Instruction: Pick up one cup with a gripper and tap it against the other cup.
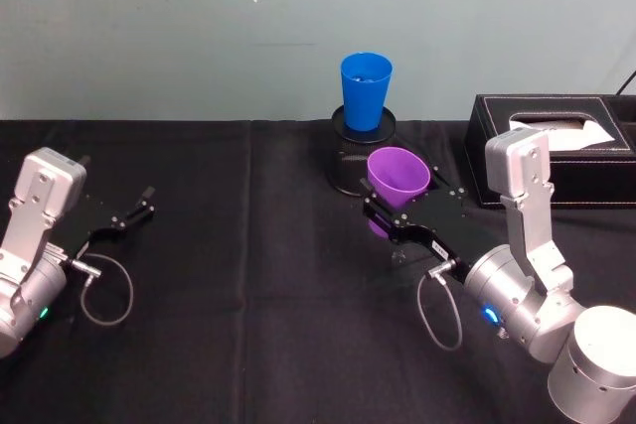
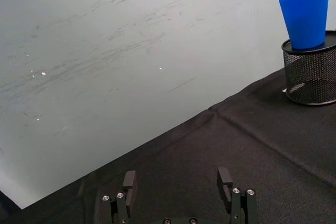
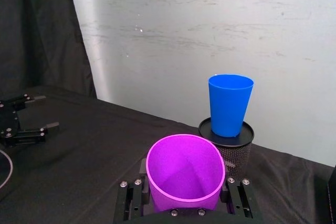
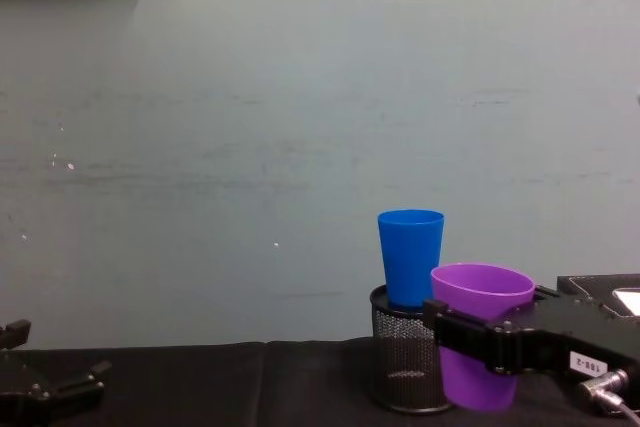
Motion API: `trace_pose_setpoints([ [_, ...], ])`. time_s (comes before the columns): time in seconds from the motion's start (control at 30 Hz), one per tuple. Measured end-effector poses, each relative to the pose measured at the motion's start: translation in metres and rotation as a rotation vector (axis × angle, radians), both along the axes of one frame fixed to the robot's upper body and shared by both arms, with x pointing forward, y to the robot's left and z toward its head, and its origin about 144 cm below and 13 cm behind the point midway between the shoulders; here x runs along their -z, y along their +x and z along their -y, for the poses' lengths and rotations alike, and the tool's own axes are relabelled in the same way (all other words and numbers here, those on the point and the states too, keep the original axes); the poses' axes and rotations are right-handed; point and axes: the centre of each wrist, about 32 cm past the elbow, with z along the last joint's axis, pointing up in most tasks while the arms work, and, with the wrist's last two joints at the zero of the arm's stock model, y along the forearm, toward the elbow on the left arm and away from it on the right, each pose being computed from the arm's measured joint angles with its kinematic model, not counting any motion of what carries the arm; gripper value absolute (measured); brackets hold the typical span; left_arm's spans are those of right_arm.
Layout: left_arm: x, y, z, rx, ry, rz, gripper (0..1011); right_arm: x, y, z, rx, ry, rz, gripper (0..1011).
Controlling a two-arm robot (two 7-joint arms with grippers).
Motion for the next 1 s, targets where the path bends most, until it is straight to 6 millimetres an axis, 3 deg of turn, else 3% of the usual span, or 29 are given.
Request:
trace_pose_setpoints([
  [1.0,0.0000,0.0000,0.0000,0.000,0.000,0.000,1000,0.0000,0.0000,0.0000,0.000,0.000,0.000,717],
])
